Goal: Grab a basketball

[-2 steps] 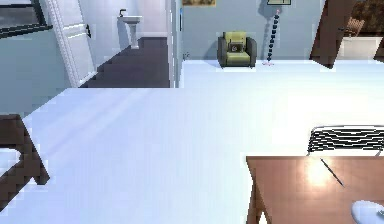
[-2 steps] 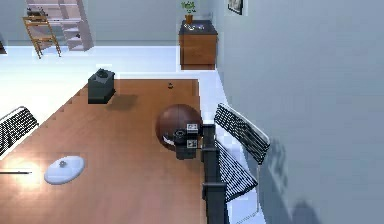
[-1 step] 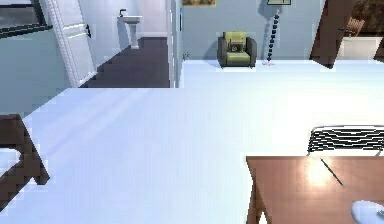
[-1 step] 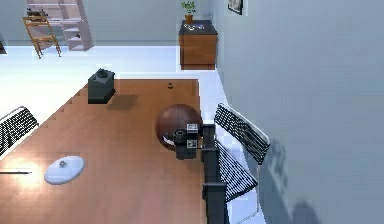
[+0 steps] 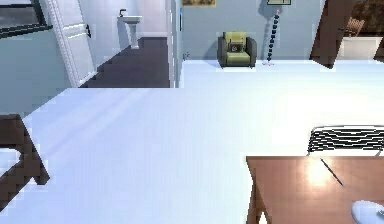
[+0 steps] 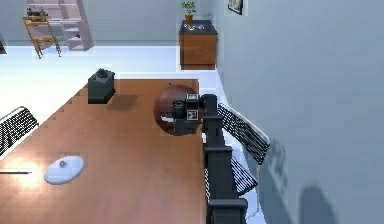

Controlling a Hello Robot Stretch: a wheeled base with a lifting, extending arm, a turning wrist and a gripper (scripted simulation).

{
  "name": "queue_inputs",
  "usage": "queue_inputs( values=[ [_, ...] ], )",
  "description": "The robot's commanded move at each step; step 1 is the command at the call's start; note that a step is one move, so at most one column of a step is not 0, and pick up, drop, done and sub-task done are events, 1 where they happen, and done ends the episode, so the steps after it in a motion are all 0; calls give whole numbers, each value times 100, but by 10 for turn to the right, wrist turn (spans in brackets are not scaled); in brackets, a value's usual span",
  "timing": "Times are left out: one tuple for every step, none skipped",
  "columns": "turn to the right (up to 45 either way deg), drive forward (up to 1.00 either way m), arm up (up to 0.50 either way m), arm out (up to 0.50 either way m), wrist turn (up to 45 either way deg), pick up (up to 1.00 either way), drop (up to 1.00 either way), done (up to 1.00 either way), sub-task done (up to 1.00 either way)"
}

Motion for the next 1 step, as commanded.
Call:
queue_inputs(
  values=[
    [0, 0, 0, 0, 0, 0, 0, 100, 0]
  ],
)
